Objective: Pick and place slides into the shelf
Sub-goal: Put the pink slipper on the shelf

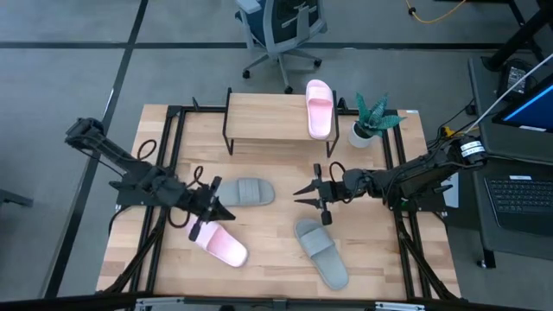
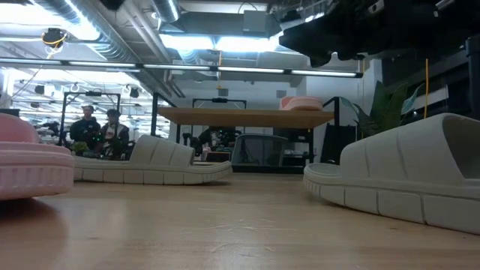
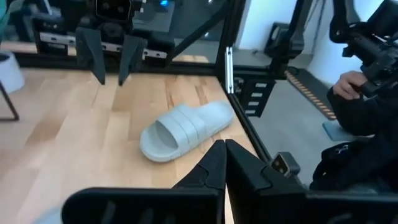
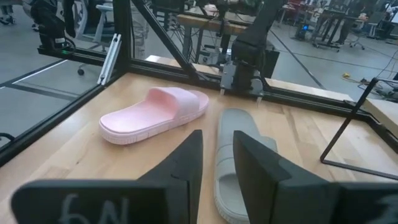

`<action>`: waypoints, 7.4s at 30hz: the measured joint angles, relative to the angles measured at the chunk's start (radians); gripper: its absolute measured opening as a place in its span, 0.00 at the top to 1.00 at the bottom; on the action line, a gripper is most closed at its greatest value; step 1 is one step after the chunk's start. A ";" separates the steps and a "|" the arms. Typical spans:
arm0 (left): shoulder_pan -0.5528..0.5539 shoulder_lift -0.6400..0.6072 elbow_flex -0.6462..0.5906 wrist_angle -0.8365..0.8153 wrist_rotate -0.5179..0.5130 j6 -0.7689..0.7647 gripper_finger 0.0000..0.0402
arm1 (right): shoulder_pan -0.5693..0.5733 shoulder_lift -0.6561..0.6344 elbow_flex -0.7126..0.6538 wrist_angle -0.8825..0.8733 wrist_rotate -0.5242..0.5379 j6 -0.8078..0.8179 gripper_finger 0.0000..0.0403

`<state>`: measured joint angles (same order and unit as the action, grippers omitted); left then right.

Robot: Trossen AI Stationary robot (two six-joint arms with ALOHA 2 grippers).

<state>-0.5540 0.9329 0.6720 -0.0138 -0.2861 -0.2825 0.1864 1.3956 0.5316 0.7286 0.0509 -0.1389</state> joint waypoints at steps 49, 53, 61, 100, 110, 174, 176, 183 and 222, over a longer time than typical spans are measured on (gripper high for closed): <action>-0.222 0.843 0.799 -1.295 0.042 -1.304 1.00 | 0.003 -0.183 0.000 -0.195 0.098 0.003 0.78; -0.225 0.843 0.799 -1.294 0.042 -1.266 1.00 | 0.003 -0.183 0.000 -0.204 0.098 0.003 0.78; -0.225 0.843 0.799 -1.299 0.040 -1.254 1.00 | 0.003 -0.183 0.000 -0.212 0.098 0.004 0.78; -0.218 0.873 0.799 -1.318 0.052 -1.384 0.55 | 0.003 -0.183 0.000 -0.230 0.096 0.007 0.78; -0.192 0.924 0.798 -1.358 0.140 -1.410 0.55 | 0.003 -0.183 0.000 -0.235 0.096 0.007 0.78; -0.144 1.033 0.795 -1.429 0.184 -1.334 0.55 | 0.003 -0.183 0.000 -0.242 0.096 0.026 0.78; -0.144 1.033 0.785 -1.429 0.187 -1.334 0.55 | 0.003 -0.183 0.000 -0.242 0.096 0.026 0.78; -0.144 1.033 0.759 -1.428 0.249 -1.334 0.55 | 0.003 -0.183 0.000 -0.243 0.096 0.026 0.78; -0.142 1.033 0.785 -1.443 0.234 -1.332 0.76 | 0.003 -0.182 0.000 -0.246 0.096 0.026 0.78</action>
<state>-0.6960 1.9656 1.4568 -1.4572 -0.0523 -1.6150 0.1894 1.2133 0.5316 0.4828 0.1471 -0.1131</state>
